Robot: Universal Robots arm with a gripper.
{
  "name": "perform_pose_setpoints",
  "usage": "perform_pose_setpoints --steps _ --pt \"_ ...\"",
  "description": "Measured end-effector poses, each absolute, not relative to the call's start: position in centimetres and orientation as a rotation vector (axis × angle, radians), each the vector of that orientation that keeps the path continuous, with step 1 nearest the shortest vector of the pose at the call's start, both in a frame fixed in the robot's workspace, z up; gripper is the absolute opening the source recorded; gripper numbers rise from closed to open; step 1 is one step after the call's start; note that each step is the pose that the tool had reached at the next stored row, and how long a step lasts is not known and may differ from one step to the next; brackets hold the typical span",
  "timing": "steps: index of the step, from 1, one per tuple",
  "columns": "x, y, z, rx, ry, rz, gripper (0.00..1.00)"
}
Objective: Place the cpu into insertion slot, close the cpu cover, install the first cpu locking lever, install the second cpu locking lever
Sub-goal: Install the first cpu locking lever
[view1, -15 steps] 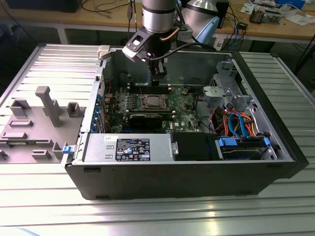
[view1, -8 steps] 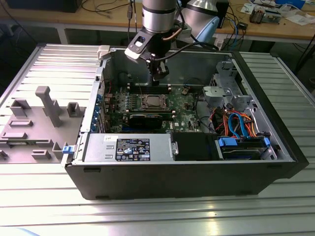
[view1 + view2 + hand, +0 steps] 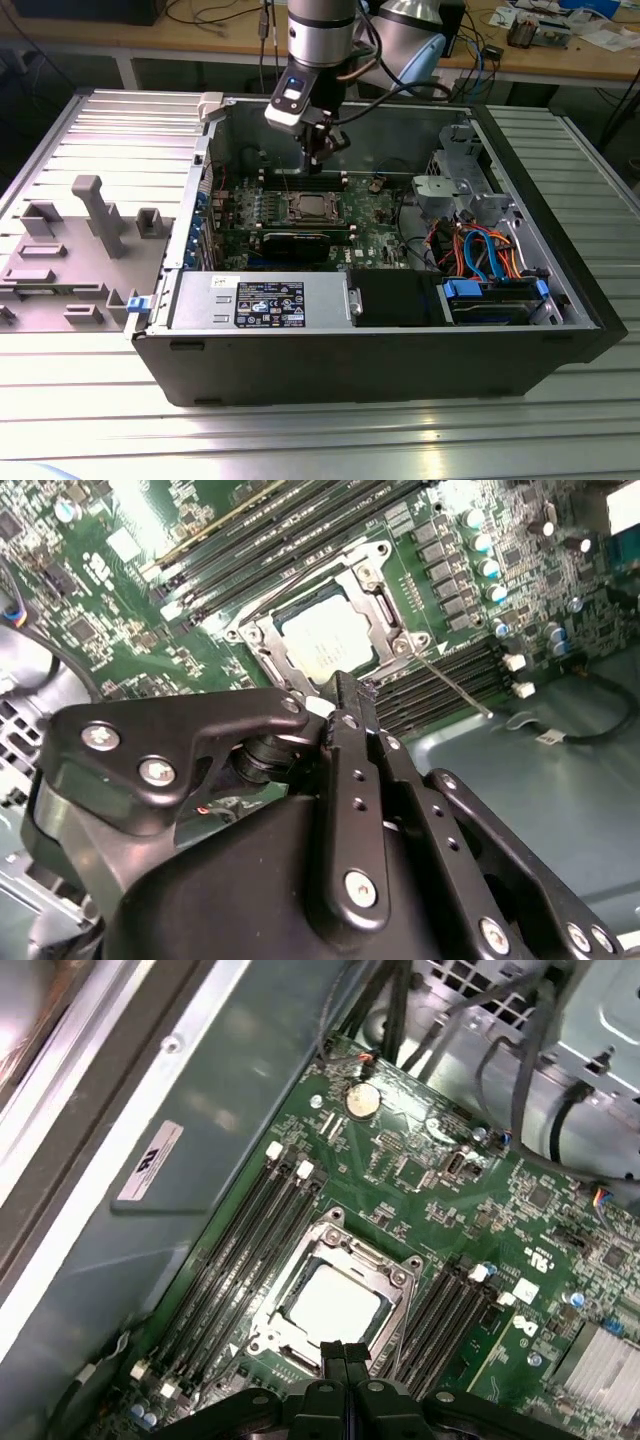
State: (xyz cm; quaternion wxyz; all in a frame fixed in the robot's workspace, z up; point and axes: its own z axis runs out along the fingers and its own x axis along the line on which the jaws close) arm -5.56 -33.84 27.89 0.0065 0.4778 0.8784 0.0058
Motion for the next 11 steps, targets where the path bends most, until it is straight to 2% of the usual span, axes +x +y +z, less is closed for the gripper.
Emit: perform_pose_setpoints --steps 11 --pt "-5.82 -33.84 27.89 1.459 2.768 0.018 0.11"
